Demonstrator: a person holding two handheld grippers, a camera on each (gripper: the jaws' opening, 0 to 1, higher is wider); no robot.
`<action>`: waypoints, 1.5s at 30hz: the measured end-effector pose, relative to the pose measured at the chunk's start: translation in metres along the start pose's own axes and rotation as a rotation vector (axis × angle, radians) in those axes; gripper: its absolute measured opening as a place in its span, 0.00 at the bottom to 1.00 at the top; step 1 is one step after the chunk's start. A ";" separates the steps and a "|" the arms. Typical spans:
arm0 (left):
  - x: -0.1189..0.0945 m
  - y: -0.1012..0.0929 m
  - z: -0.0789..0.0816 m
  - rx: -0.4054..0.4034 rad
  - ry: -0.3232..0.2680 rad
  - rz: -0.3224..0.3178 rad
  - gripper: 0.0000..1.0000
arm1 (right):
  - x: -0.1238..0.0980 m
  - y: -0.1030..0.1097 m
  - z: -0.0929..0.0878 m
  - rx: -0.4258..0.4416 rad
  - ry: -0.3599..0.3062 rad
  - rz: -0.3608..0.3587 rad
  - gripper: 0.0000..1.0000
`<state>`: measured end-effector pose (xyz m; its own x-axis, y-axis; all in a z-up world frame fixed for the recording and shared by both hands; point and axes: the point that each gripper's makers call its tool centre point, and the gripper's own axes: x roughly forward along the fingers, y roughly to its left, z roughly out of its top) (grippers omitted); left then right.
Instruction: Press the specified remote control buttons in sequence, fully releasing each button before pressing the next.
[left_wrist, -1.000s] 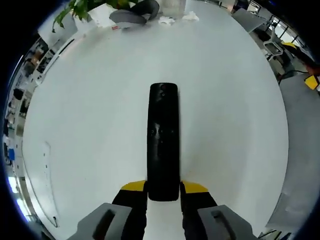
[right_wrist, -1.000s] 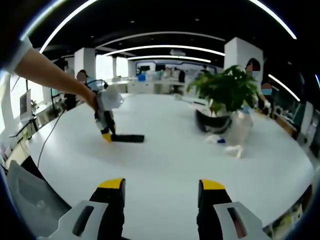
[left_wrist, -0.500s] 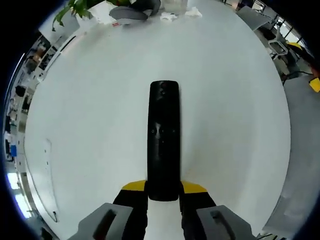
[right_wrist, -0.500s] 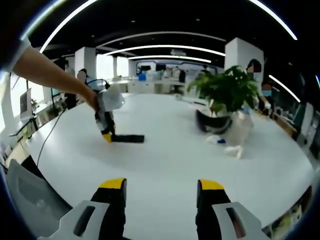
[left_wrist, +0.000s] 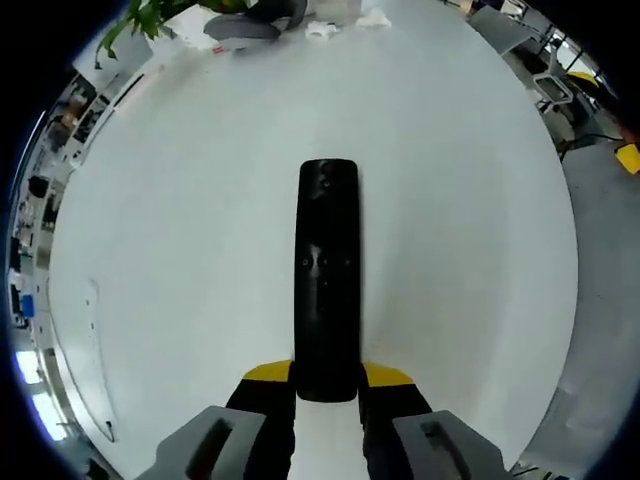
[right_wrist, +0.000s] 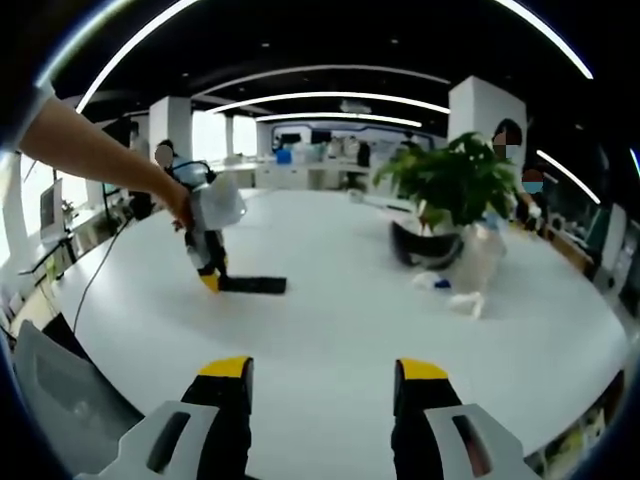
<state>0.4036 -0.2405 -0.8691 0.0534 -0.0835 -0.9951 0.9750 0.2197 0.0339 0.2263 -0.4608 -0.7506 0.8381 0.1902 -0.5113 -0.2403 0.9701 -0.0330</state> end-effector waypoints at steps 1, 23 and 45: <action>0.000 -0.001 0.000 0.001 0.004 0.001 0.23 | 0.000 0.000 0.000 0.000 0.000 0.001 0.55; -0.002 -0.017 -0.004 -0.023 -0.024 -0.004 0.23 | 0.000 0.001 0.000 -0.001 0.001 0.007 0.54; -0.003 -0.039 -0.007 -0.003 -0.017 -0.010 0.23 | -0.001 0.003 -0.001 -0.008 0.005 0.015 0.54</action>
<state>0.3636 -0.2425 -0.8677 0.0476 -0.1021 -0.9936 0.9749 0.2213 0.0240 0.2246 -0.4583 -0.7509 0.8318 0.2041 -0.5161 -0.2567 0.9660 -0.0318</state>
